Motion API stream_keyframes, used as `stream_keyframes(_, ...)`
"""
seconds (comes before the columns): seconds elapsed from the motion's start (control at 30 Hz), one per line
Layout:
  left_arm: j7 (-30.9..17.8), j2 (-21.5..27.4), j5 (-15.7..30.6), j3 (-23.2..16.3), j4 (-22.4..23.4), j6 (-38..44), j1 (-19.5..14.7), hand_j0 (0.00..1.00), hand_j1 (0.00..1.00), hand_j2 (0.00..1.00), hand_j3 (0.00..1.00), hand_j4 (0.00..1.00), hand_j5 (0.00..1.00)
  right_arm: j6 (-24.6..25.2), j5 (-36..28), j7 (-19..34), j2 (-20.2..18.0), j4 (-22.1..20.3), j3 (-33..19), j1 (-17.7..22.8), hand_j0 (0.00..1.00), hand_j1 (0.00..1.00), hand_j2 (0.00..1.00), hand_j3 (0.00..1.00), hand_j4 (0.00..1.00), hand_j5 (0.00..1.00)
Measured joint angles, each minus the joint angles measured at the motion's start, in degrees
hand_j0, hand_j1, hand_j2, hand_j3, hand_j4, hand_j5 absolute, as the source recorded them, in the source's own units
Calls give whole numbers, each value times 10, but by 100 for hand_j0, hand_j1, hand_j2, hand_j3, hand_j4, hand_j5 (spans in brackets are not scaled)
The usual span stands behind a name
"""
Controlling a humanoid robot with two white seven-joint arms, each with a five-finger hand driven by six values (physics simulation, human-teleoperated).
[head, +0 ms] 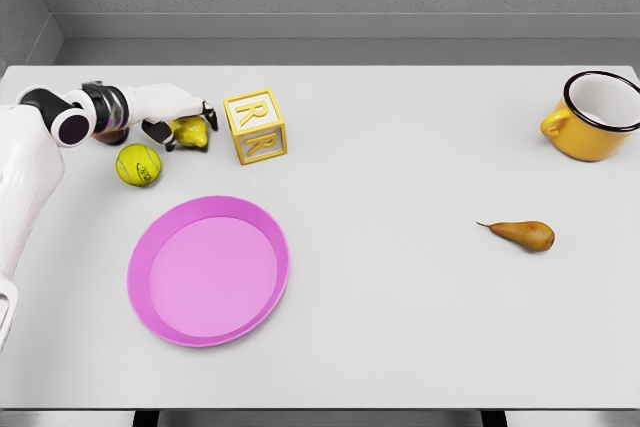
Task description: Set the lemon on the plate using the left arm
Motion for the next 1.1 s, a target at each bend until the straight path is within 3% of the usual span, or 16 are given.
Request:
stream_keyframes(0.3,-1,3,4,1,-2,0,2,48,48,48,48,48,48,0,0,0,0,0,0,0,100,100,100,100,100,100)
stream_keyframes(0.8,0,10,4,7,-10,-1,-1,47,47,47,47,47,47,0,0,0,0,0,0,0,100,100,100,100,100,100)
stream_keyframes(1.1,1,23,7,16,-42,-1,4,47,47,47,47,47,47,0,0,0,0,0,0,0,100,100,100,100,100,100)
